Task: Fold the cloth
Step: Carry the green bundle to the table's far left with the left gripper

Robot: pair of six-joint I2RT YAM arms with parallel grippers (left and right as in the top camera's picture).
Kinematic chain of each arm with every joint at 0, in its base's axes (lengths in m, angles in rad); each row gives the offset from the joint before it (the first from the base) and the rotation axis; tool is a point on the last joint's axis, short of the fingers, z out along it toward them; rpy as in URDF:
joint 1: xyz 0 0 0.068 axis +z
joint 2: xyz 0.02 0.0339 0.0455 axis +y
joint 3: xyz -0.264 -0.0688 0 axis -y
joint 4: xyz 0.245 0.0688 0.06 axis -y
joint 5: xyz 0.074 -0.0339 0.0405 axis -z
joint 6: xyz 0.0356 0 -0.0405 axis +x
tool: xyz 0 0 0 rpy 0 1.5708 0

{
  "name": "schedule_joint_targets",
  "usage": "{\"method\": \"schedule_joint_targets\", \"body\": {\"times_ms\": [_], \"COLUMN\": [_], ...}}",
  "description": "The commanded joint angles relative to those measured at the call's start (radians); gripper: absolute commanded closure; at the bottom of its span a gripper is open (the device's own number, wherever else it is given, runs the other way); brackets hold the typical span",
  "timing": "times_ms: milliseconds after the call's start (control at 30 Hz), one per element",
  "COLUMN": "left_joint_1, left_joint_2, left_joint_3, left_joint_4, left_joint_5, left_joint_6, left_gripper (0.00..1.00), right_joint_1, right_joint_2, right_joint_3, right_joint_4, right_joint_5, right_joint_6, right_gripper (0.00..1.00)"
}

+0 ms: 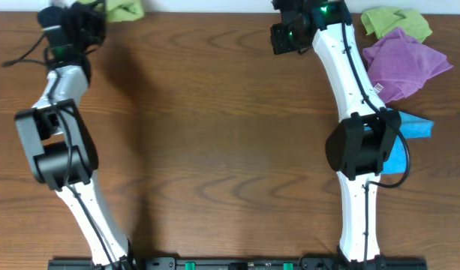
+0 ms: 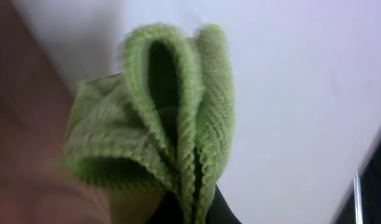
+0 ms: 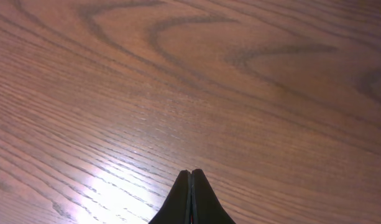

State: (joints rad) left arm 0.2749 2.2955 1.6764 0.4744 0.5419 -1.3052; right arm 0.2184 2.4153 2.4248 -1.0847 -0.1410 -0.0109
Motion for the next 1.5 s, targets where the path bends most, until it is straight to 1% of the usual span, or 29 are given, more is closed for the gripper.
{"method": "schedule_joint_targets", "body": {"times_ms": [0,100,167,367,467,533,700,767,833,900,967,1167,1433,1467], "left_joint_1": [-0.014,-0.018,-0.026,-0.038,-0.038,-0.039,-0.040,-0.040,-0.040,-0.040,-0.040,-0.040,-0.038,-0.038], "left_joint_2": [-0.009,-0.008,-0.008,0.003,0.010,0.018,0.057,0.085,0.121,0.163,0.200,0.257,0.259,0.259], "left_joint_3": [0.005,0.005,0.005,0.005,0.005,0.005,0.005,0.006,0.011,0.029,0.055,0.101,0.101,0.101], "left_joint_4": [-0.048,-0.089,-0.109,-0.107,-0.099,-0.090,-0.055,-0.008,0.070,0.107,0.107,0.106,0.104,0.104], "left_joint_5": [-0.077,-0.143,-0.225,-0.407,-0.475,-0.493,-0.455,-0.432,-0.382,-0.333,-0.303,-0.210,-0.182,-0.179], "left_joint_6": [0.019,0.051,0.052,0.048,0.049,0.049,0.049,0.049,0.048,0.020,0.003,0.003,0.011,0.011], "left_gripper": [0.94,0.94,0.94,0.94,0.94,0.94,0.94,0.94,0.94,0.94,0.94,0.94,0.94,0.86], "right_joint_1": [0.006,0.006,0.008,0.024,0.034,0.039,0.049,0.051,0.052,0.053,0.055,0.058,0.058,0.058], "right_joint_2": [0.010,0.010,0.010,0.010,0.010,0.010,0.010,0.010,0.010,0.010,0.010,0.010,0.010,0.010], "right_joint_3": [0.023,0.023,0.023,0.023,0.023,0.023,0.023,0.023,0.023,0.023,0.023,0.023,0.023,0.023], "right_joint_4": [0.002,0.003,0.002,0.002,0.002,0.002,0.002,0.002,0.002,0.002,0.000,-0.008,-0.008,-0.008], "right_joint_5": [0.003,0.002,0.002,0.002,0.002,0.002,0.002,0.002,0.002,0.002,0.002,0.002,0.002,0.002], "right_joint_6": [0.011,0.023,0.026,0.026,0.026,0.026,0.026,0.026,0.026,0.026,0.033,0.033,0.041,0.041], "right_gripper": [0.99,0.99,0.99,0.99,0.99,0.99,0.99,0.99,0.99,0.99,0.99,0.99,0.99,0.99]}}
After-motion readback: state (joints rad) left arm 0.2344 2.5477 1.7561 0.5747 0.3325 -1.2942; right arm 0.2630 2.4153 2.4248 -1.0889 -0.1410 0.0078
